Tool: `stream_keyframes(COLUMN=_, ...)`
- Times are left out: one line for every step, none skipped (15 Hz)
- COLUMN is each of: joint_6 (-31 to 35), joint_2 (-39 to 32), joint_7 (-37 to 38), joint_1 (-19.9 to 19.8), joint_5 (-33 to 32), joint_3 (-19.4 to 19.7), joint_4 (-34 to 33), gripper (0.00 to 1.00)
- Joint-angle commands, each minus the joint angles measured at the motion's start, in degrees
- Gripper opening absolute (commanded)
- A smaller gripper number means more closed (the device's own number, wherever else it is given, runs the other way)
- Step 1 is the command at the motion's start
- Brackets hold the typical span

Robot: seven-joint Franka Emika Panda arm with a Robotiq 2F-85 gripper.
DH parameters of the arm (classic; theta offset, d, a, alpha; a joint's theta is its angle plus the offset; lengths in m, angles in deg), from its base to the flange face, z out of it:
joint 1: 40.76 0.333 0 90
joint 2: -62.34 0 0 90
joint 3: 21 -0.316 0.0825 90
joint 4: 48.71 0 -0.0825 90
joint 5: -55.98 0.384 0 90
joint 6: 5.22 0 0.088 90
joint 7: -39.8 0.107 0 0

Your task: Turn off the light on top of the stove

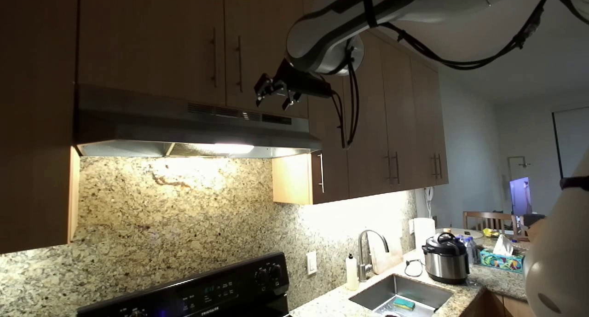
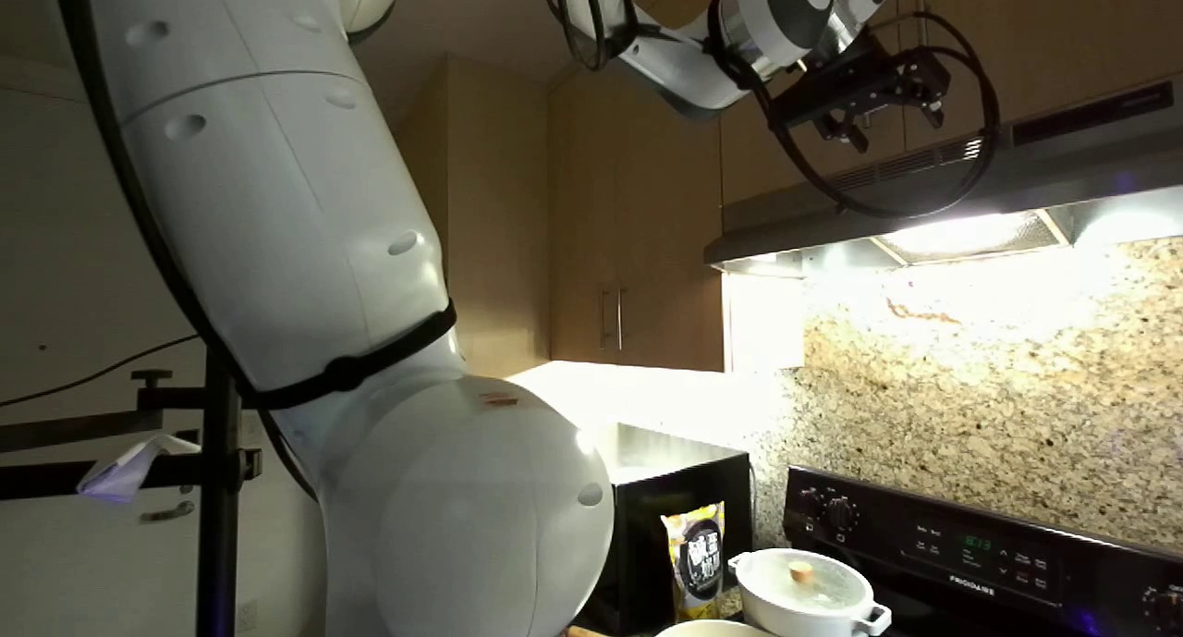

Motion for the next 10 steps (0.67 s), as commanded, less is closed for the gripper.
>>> stream_keyframes(joint_6=1.38, joint_2=-1.70, joint_7=-0.80, joint_1=-0.47, joint_5=1.12, joint_3=0.68, joint_4=-1.50, gripper=1.00)
stream_keyframes(joint_6=1.55, joint_2=-2.15, joint_7=-1.03, joint_1=-0.26, joint_5=1.47, joint_3=1.08, joint_4=-1.99, gripper=1.00)
stream_keyframes(joint_6=1.46, joint_2=-2.48, joint_7=-1.03, joint_1=-0.39, joint_5=1.35, joint_3=1.24, joint_4=-2.35, gripper=1.00)
stream_keyframes(joint_6=1.31, joint_2=-3.01, joint_7=-0.82, joint_1=-0.31, joint_5=1.76, joint_3=1.62, joint_4=-2.83, gripper=1.00)
stream_keyframes(joint_6=1.33, joint_2=-3.44, joint_7=-1.08, joint_1=0.01, joint_5=2.23, joint_3=2.03, joint_4=-3.26, gripper=1.00)
stream_keyframes(joint_6=0.79, joint_2=-4.08, joint_7=-2.13, joint_1=0.84, joint_5=3.24, joint_3=2.70, joint_4=-3.82, gripper=1.00)
stream_keyframes(joint_6=0.60, joint_2=-4.61, joint_7=-2.52, joint_1=1.31, joint_5=4.24, joint_3=3.16, joint_4=-4.27, gripper=1.00)
stream_keyframes(joint_6=0.56, joint_2=-5.17, joint_7=-3.00, joint_1=1.91, joint_5=5.63, joint_3=3.76, joint_4=-4.79, gripper=1.00)
stream_keyframes(joint_6=0.51, joint_2=-5.66, joint_7=-3.53, joint_1=2.46, joint_5=7.06, joint_3=4.33, joint_4=-5.30, gripper=1.00)
stream_keyframes(joint_6=0.64, joint_2=-6.15, joint_7=-4.47, joint_1=3.26, joint_5=8.97, joint_3=5.11, joint_4=-5.89, gripper=1.00)
